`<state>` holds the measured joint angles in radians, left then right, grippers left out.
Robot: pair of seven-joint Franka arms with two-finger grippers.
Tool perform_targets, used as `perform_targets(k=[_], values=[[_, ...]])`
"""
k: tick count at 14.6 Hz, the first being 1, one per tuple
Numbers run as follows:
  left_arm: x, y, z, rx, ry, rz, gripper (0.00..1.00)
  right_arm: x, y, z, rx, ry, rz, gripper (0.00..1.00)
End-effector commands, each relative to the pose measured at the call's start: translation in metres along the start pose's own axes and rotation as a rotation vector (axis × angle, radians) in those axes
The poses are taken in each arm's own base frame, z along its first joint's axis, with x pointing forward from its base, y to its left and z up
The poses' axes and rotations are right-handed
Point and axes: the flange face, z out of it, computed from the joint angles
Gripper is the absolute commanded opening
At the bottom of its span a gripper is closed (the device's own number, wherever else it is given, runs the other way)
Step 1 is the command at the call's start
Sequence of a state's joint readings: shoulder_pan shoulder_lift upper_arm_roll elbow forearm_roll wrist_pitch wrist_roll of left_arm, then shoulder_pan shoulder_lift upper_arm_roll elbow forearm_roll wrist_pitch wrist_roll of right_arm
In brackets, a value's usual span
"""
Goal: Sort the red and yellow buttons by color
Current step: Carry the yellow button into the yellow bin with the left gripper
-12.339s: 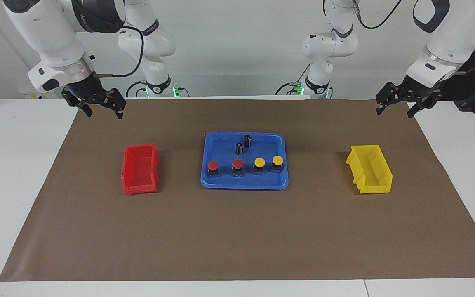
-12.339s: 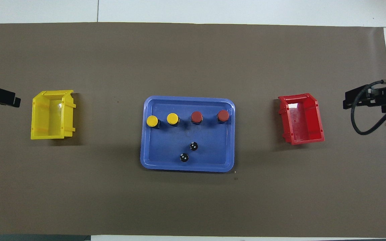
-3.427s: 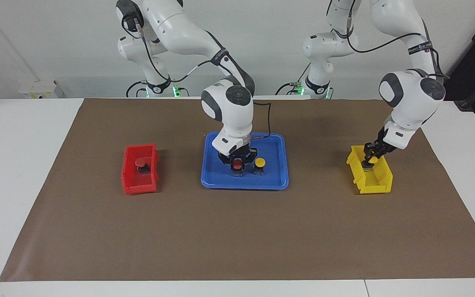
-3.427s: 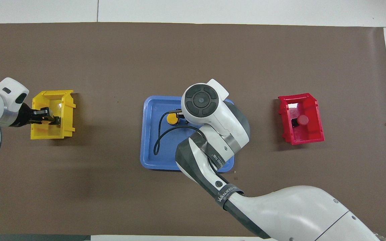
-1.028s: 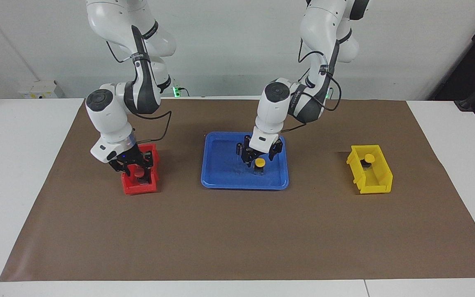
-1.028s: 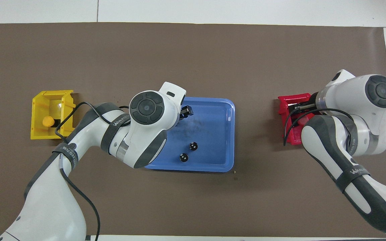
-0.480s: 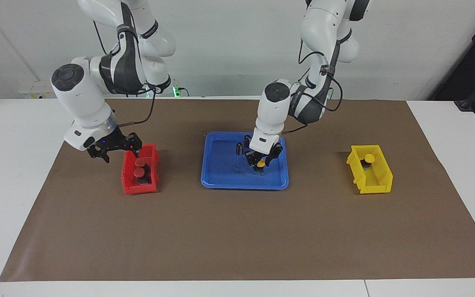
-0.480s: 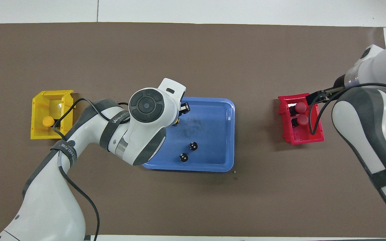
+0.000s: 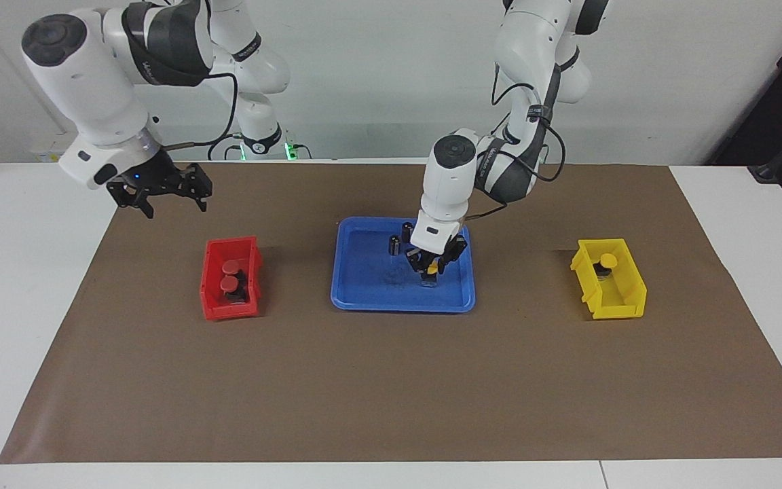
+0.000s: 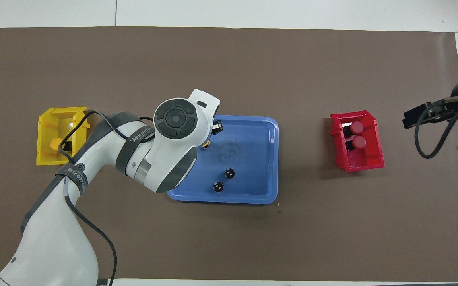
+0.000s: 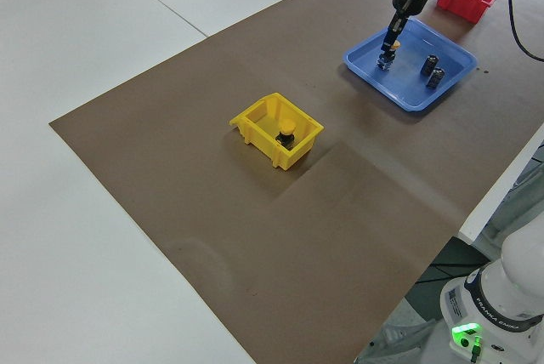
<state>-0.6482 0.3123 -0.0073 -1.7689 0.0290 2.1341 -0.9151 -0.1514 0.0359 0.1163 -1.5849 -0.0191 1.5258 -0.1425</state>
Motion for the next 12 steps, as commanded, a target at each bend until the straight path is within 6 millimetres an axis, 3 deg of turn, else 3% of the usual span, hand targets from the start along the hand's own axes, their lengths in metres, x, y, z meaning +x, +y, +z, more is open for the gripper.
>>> perform_targets(k=[1, 2, 5, 7, 8, 9, 10, 12], values=[[0.033, -0.017, -0.069, 0.06, 0.001, -0.041, 0.01, -0.008, 0.012, -0.014, 0.011, -0.014, 0.037, 1.0], [0.057, -0.042, -0.097, 0.073, -0.002, -0.052, 0.01, -0.008, 0.014, -0.013, 0.012, -0.017, 0.043, 1.0], [0.115, -0.131, -0.131, 0.087, -0.043, 0.079, 0.01, -0.011, 0.015, -0.018, 0.01, -0.009, 0.075, 1.0], [0.17, -0.233, -0.125, 0.061, -0.078, 0.154, 0.01, -0.013, 0.011, -0.012, 0.01, -0.021, 0.075, 1.0], [0.186, -0.287, -0.116, 0.001, -0.085, 0.227, 0.01, -0.013, 0.01, -0.011, 0.009, -0.021, 0.074, 1.0], [0.194, -0.321, -0.11, -0.028, -0.066, 0.272, 0.01, -0.013, 0.01, -0.012, 0.009, -0.018, 0.072, 1.0], [0.197, -0.34, -0.108, -0.03, -0.058, 0.281, 0.01, -0.013, 0.011, -0.013, 0.009, -0.015, 0.074, 1.0], [0.203, -0.355, -0.108, -0.03, -0.049, 0.261, 0.01, -0.013, 0.012, -0.012, 0.009, -0.015, 0.075, 1.0]])
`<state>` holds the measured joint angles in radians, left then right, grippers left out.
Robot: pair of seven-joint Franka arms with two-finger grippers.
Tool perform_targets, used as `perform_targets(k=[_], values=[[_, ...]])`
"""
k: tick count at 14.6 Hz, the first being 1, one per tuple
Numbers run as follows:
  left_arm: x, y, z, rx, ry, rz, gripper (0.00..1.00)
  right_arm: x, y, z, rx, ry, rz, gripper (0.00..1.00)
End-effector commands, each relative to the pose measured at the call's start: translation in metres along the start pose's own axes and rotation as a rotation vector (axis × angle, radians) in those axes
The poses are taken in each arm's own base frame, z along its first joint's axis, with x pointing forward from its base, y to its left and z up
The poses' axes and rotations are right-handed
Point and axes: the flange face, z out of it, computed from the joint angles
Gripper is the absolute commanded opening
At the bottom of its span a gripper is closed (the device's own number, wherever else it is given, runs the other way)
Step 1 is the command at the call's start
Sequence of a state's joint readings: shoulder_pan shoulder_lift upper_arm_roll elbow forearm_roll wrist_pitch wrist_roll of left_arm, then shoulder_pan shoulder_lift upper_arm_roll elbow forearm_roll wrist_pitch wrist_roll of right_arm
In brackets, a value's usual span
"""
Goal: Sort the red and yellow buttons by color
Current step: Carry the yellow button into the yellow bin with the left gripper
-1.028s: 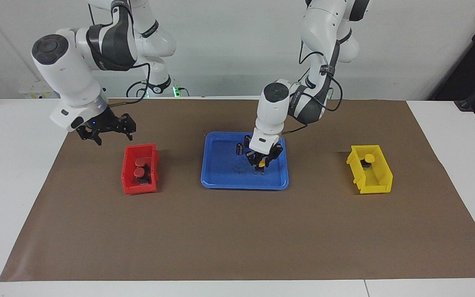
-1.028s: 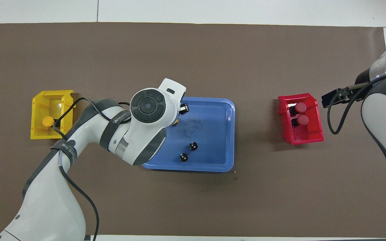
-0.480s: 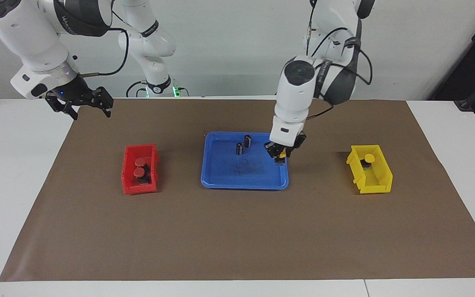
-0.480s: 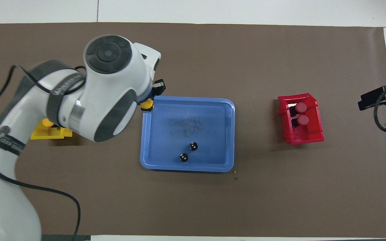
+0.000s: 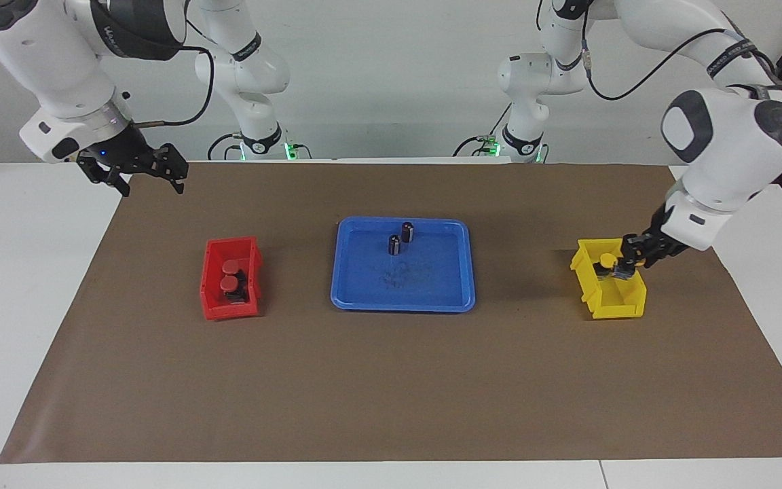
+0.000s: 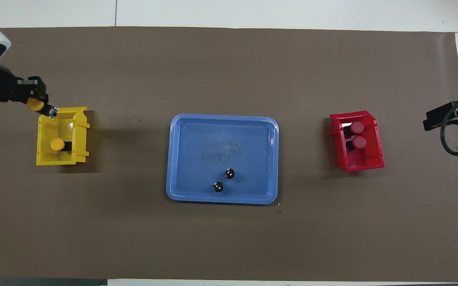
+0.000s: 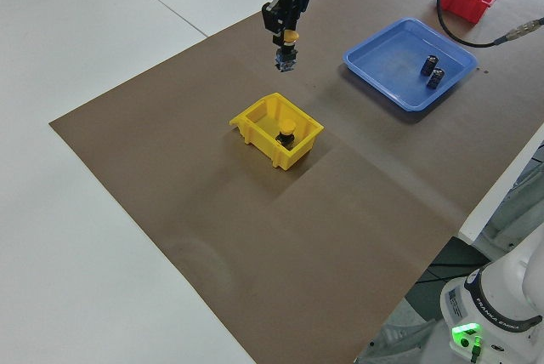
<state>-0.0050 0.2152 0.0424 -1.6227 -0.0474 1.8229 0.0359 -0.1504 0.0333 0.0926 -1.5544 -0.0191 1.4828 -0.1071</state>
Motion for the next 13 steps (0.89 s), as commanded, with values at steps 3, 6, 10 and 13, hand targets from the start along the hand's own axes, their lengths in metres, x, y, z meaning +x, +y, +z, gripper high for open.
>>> perform_targets(k=[3, 6, 10, 13], values=[[-0.028, -0.003, 0.012, -0.031, -0.014, -0.009, 0.01, -0.006, -0.001, -0.001, 0.006, -0.004, 0.015, 1.0], [-0.043, -0.004, 0.035, -0.048, 0.025, -0.03, 0.01, -0.006, -0.007, -0.001, 0.005, -0.005, 0.004, 1.0], [-0.03, -0.003, 0.049, -0.048, 0.069, -0.053, 0.01, -0.005, -0.016, -0.001, 0.005, -0.008, -0.014, 1.0], [-0.031, -0.007, 0.063, -0.047, 0.072, -0.079, 0.01, -0.005, -0.014, -0.001, 0.005, -0.008, -0.011, 1.0]])
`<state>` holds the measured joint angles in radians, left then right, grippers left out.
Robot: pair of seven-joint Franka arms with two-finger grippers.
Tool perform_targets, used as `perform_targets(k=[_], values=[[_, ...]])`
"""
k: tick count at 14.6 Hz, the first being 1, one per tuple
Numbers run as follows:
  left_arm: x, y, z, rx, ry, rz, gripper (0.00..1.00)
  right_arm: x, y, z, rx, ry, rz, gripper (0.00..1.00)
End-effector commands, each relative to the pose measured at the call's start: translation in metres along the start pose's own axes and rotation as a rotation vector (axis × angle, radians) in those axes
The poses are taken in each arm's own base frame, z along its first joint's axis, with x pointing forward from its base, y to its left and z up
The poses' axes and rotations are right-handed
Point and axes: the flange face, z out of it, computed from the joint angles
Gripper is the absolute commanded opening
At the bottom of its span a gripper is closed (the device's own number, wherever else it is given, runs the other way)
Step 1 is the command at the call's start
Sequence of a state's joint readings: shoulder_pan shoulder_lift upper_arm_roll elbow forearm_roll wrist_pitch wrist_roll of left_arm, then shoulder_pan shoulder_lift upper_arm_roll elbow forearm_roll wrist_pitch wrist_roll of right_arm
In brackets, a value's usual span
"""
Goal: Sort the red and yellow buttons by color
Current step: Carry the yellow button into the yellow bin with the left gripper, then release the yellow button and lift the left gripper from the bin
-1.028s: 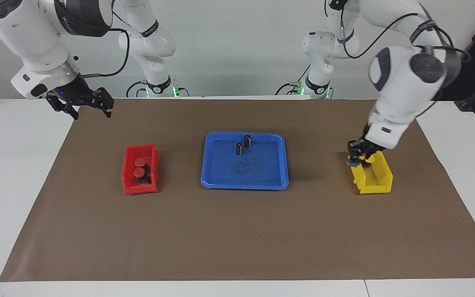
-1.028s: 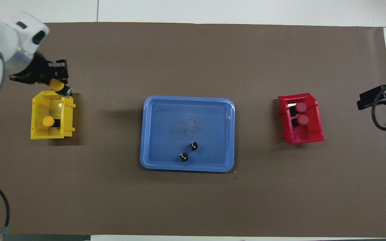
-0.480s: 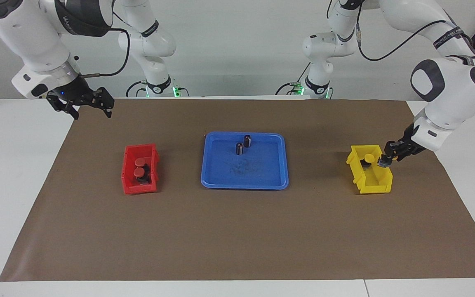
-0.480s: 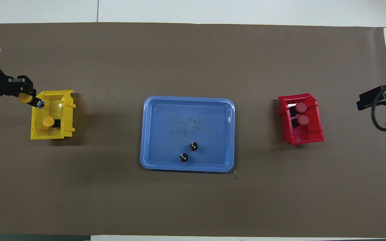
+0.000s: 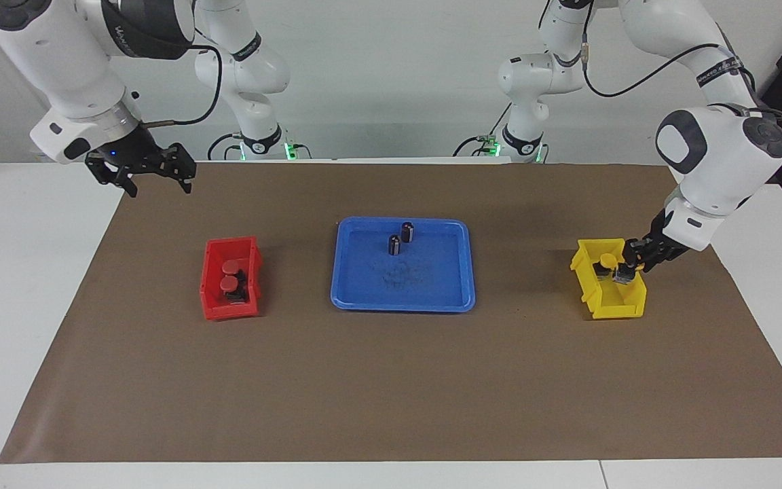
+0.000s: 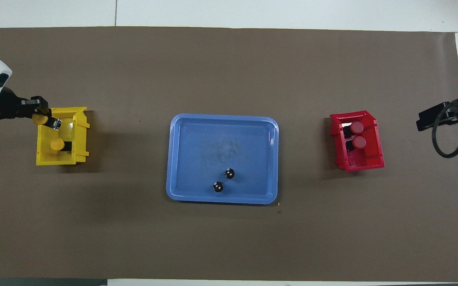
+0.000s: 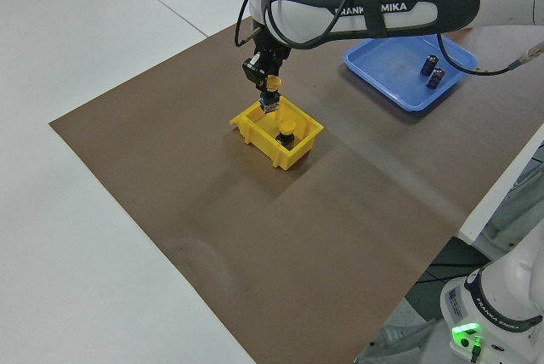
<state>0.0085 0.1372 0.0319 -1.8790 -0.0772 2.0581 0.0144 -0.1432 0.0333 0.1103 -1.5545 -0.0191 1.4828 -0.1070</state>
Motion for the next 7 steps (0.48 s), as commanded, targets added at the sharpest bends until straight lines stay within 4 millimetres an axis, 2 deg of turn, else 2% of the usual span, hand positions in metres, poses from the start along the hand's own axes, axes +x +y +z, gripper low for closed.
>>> perform_targets(k=[1, 3, 7], values=[[-0.005, -0.004, 0.013, -0.02, 0.017, -0.064, 0.01, -0.007, -0.002, -0.001, 0.007, -0.008, 0.012, 1.0], [-0.004, 0.002, 0.017, -0.022, 0.035, -0.167, 0.01, -0.007, -0.003, -0.001, 0.007, -0.008, 0.011, 1.0], [-0.005, 0.001, 0.029, -0.019, 0.032, -0.182, 0.01, -0.007, -0.002, -0.001, 0.007, -0.008, 0.012, 1.0]])
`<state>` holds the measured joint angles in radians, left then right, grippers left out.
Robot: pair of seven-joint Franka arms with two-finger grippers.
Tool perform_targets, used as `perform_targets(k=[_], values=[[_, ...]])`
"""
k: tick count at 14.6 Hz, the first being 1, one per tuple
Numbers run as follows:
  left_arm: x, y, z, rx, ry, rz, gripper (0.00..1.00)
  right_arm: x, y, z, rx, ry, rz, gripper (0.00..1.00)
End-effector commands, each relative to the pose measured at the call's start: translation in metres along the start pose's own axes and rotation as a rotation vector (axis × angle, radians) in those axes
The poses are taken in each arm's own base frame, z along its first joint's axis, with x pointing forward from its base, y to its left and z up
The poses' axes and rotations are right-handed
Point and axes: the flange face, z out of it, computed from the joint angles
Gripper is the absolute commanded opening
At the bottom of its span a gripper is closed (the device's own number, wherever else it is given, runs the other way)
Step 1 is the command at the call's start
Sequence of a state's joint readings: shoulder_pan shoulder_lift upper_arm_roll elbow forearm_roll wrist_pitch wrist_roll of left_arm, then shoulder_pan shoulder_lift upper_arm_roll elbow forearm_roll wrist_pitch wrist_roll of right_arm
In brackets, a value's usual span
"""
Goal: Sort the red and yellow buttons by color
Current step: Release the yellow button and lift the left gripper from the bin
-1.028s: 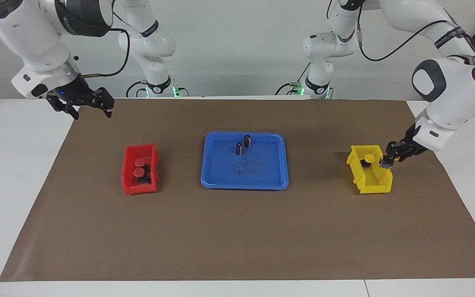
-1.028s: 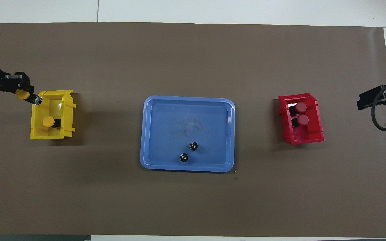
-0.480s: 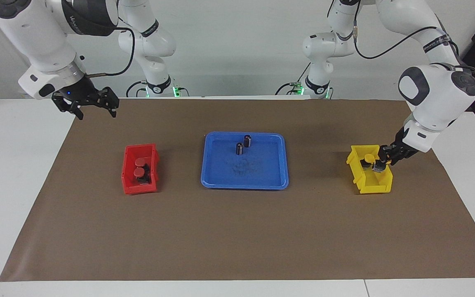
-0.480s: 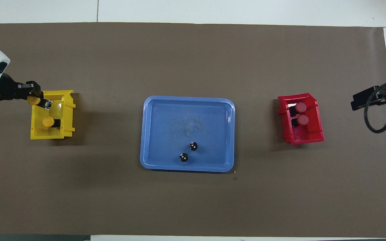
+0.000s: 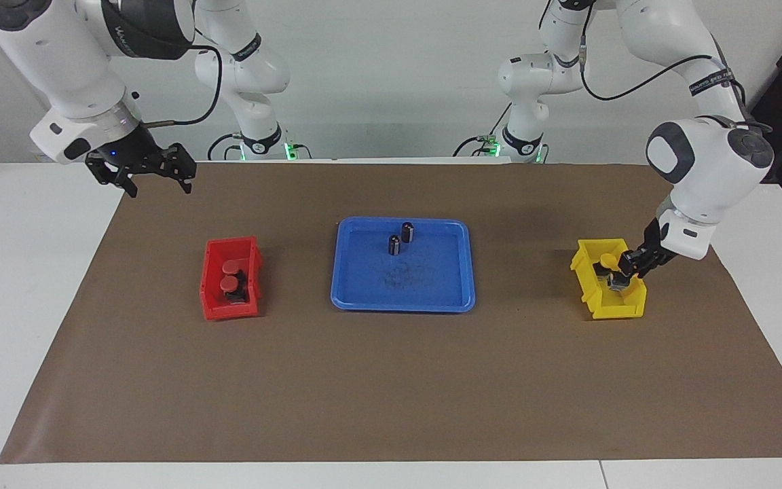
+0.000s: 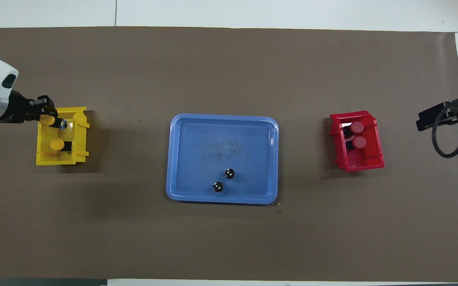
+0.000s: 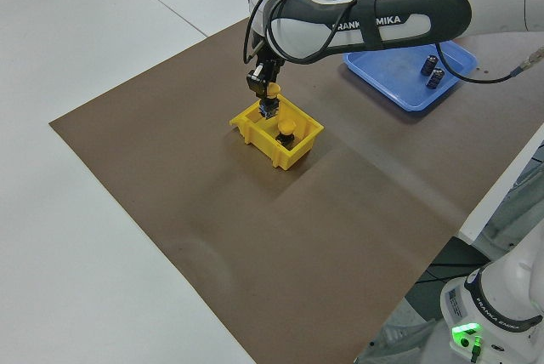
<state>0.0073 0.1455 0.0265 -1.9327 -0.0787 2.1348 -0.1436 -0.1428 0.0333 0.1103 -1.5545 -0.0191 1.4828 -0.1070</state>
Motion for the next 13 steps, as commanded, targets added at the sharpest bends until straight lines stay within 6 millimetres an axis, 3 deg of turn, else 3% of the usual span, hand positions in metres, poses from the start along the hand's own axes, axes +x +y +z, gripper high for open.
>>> perform_targets(k=[1, 3, 10, 11, 12, 13], values=[[0.001, -0.001, 0.015, -0.019, 0.024, -0.026, 0.01, -0.007, -0.001, -0.001, 0.008, -0.008, 0.014, 1.0], [0.001, -0.002, 0.036, -0.014, 0.017, -0.025, 0.01, -0.007, -0.002, -0.001, 0.007, -0.008, 0.011, 1.0], [-0.005, -0.01, 0.057, -0.012, 0.035, -0.027, 0.01, -0.007, -0.002, -0.001, 0.007, -0.008, 0.011, 1.0], [-0.005, -0.009, 0.057, -0.013, 0.039, -0.025, 0.07, -0.007, -0.002, -0.001, 0.007, -0.008, 0.013, 1.0], [-0.004, -0.008, 0.056, -0.013, 0.044, -0.024, 0.23, -0.007, -0.001, -0.001, 0.008, -0.008, 0.014, 1.0], [-0.003, -0.009, 0.056, -0.014, 0.046, -0.025, 0.31, -0.007, -0.002, -0.001, 0.007, -0.008, 0.013, 1.0]])
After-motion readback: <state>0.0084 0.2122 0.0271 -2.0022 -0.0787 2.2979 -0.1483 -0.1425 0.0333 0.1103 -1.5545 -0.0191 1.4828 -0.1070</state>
